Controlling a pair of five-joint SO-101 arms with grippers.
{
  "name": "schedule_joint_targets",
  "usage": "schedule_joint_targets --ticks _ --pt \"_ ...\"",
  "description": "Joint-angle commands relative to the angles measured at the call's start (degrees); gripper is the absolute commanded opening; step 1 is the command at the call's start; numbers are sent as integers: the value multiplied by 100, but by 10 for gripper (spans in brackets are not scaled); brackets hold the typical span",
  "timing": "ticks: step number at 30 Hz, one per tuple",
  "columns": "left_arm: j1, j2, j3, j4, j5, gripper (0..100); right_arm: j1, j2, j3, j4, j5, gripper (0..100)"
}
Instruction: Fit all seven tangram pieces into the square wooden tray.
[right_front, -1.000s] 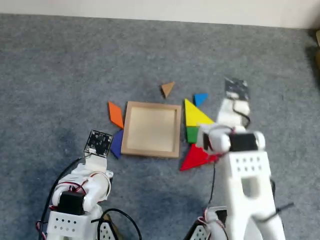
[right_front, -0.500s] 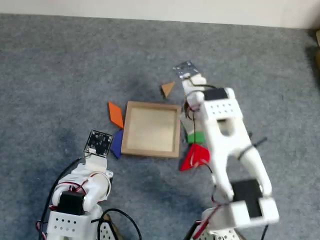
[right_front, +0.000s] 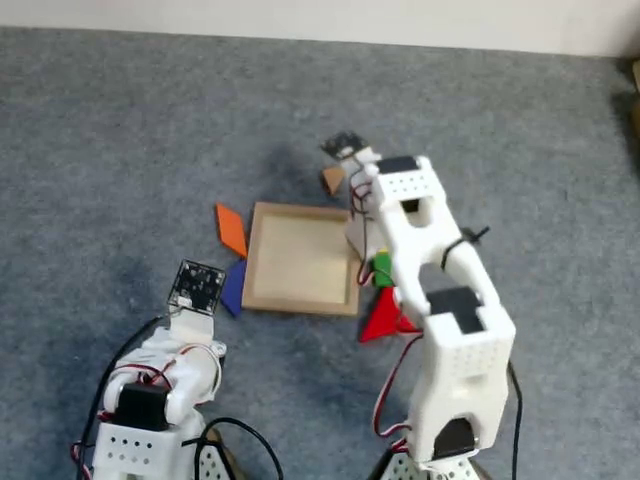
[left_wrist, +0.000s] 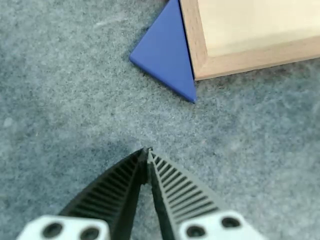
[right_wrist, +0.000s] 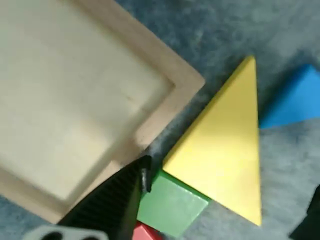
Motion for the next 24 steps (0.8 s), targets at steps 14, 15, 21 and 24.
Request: schedule_joint_targets --ticks 14,15,21,24 --pt "-48 -189 110 26 -44 7 127 338 -347 -453 545 454" --pt "-48 -189 110 26 -44 7 119 347 -347 -462 545 452" --pt "-48 -189 110 26 -44 7 92 374 -312 -655 536 315" --pt "-48 -189 110 26 -44 7 92 374 -312 -646 536 279"
